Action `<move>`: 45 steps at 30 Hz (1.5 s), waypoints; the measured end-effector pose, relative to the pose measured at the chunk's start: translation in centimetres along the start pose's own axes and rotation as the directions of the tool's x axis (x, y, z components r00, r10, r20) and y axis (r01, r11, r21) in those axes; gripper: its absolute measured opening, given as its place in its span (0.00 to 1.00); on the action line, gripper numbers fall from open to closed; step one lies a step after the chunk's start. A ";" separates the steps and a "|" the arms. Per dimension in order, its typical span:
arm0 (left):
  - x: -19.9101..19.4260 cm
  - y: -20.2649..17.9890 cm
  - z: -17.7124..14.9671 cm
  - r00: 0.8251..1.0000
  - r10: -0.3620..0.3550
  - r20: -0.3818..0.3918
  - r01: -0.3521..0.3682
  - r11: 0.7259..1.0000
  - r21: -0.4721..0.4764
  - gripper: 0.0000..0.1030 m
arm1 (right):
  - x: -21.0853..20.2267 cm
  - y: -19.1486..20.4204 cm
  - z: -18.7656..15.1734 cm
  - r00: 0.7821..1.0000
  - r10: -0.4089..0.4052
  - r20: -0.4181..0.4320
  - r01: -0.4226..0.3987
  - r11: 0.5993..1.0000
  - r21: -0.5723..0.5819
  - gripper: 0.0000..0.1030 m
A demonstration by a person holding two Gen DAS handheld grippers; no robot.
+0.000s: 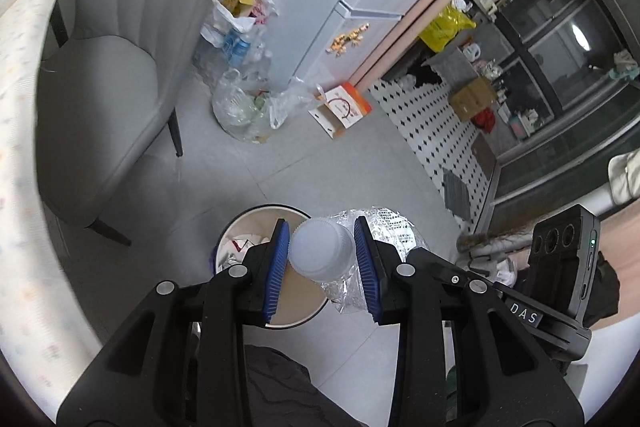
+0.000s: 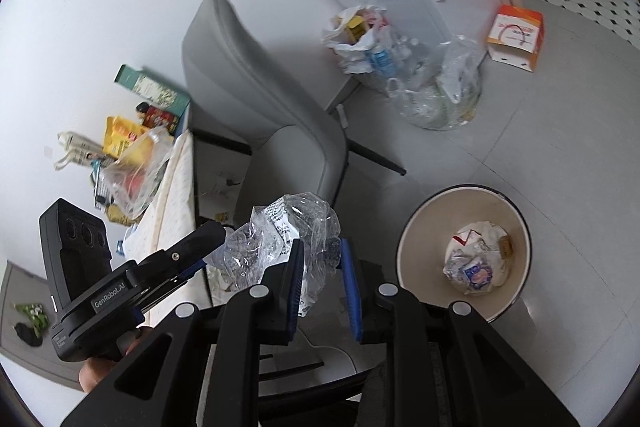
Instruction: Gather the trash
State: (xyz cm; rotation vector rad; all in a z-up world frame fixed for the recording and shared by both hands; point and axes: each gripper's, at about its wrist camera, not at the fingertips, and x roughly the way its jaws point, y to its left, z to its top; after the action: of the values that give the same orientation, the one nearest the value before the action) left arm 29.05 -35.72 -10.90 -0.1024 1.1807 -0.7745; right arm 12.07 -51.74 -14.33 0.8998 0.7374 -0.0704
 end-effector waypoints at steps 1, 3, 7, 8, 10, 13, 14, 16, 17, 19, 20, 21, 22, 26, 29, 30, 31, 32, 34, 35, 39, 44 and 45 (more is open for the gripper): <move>0.5 -0.4 0.0 1.000 -0.002 -0.007 0.002 1.000 0.005 0.33 | -0.1 -0.4 0.0 1.000 -0.004 0.004 0.003 1.000 0.006 0.20; 1.2 -0.9 -0.2 1.000 -0.005 -0.014 0.005 1.000 0.005 0.33 | -0.2 -1.4 0.3 1.000 -0.004 0.010 0.003 1.000 0.025 0.20; 3.0 -1.5 -0.4 1.000 0.007 -0.025 -0.007 1.000 0.004 0.36 | 0.0 -3.0 0.7 1.000 0.006 0.015 -0.007 0.998 0.058 0.21; 3.4 -1.6 -0.4 1.000 0.012 -0.028 -0.012 1.000 0.008 0.40 | 0.2 -3.4 0.9 1.000 0.010 0.015 -0.011 0.998 0.065 0.22; 4.0 -1.4 -0.5 1.000 0.027 -0.014 -0.027 1.000 0.005 0.70 | 0.7 -4.6 1.1 1.000 0.002 0.019 -0.003 0.996 0.087 0.44; 4.4 -0.7 -0.8 0.997 0.072 -0.002 -0.072 0.997 -0.018 0.75 | 0.9 -6.5 1.2 0.998 -0.050 0.029 0.046 0.992 0.117 0.57; 4.4 -0.4 -0.8 0.997 0.078 -0.008 -0.079 0.997 -0.025 0.75 | 1.0 -7.1 1.0 0.998 -0.053 0.023 0.049 0.990 0.130 0.57; 4.3 0.0 -1.2 0.996 0.084 -0.014 -0.085 0.996 -0.031 0.75 | 0.9 -8.1 0.8 0.998 -0.060 0.018 0.056 0.987 0.150 0.57; 4.2 0.1 -1.2 0.996 0.091 -0.017 -0.092 0.995 -0.026 0.75 | 0.7 -8.3 0.8 0.998 -0.066 0.019 0.062 0.987 0.151 0.57; 4.0 0.0 -1.3 0.994 0.106 -0.019 -0.106 0.994 -0.008 0.75 | 0.4 -8.6 0.6 0.997 -0.070 0.018 0.066 0.986 0.152 0.57; 3.8 0.0 -1.4 0.994 0.110 -0.016 -0.110 0.994 -0.001 0.75 | 0.3 -8.6 0.5 0.997 -0.070 0.018 0.067 0.987 0.149 0.58; 3.5 -0.1 -1.5 0.994 0.111 -0.012 -0.111 0.994 0.006 0.75 | 0.0 -8.4 0.4 0.997 -0.076 0.020 0.073 0.987 0.140 0.59; 3.2 -0.3 -1.6 0.994 0.112 -0.007 -0.112 0.994 0.013 0.75 | -0.2 -8.1 0.3 0.996 -0.081 0.022 0.078 0.988 0.131 0.59; 1.4 -0.6 -1.7 0.992 0.122 0.024 -0.123 0.992 0.028 0.75 | -1.2 -6.4 0.1 0.995 -0.096 0.037 0.093 0.992 0.082 0.68; -0.8 -0.7 -2.0 0.988 0.131 0.079 -0.134 0.990 0.041 0.86 | -2.4 -4.7 0.1 0.993 -0.105 0.054 0.103 0.994 0.046 0.77; -1.9 -0.8 -2.2 0.984 0.141 0.105 -0.147 0.988 0.049 0.90 | -2.9 -3.9 0.1 0.992 -0.108 0.063 0.106 0.994 0.028 0.80; -2.8 -0.8 -2.2 0.981 0.147 0.124 -0.155 0.987 0.050 0.93 | -3.4 -3.0 0.1 0.990 -0.122 0.071 0.123 0.992 0.004 0.83; -3.8 -0.7 -2.4 0.978 0.152 0.145 -0.160 0.986 0.044 0.94 | -3.8 -2.5 0.1 0.988 -0.136 0.078 0.137 0.991 -0.011 0.87; -5.7 -0.4 -2.9 0.970 0.158 0.183 -0.164 0.986 0.018 0.94 | -4.8 -1.0 0.0 0.982 -0.153 0.114 0.160 0.985 -0.060 0.91; -6.5 -0.1 -3.2 0.966 0.166 0.199 -0.170 0.986 0.002 0.94 | -5.1 -0.3 -0.2 0.981 -0.152 0.122 0.163 0.983 -0.080 0.93; -10.2 0.7 -4.6 0.947 0.193 0.258 -0.186 0.981 -0.050 0.94 | -6.2 2.8 -1.0 0.979 -0.154 0.133 0.176 0.970 -0.170 0.92; -14.9 1.7 -6.2 0.918 0.219 0.331 -0.202 0.976 -0.085 0.94 | -8.4 7.2 -2.4 0.967 -0.179 0.179 0.221 0.942 -0.253 0.92; -15.8 1.8 -6.6 0.914 0.217 0.342 -0.199 0.976 -0.087 0.94 | -8.8 8.0 -2.6 0.958 -0.208 0.198 0.254 0.934 -0.252 0.92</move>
State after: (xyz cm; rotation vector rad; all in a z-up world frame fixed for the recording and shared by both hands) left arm 21.76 -22.91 -1.90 -0.1472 0.8538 -0.5118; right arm 6.79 -46.86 -4.47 0.5307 0.6731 -0.2451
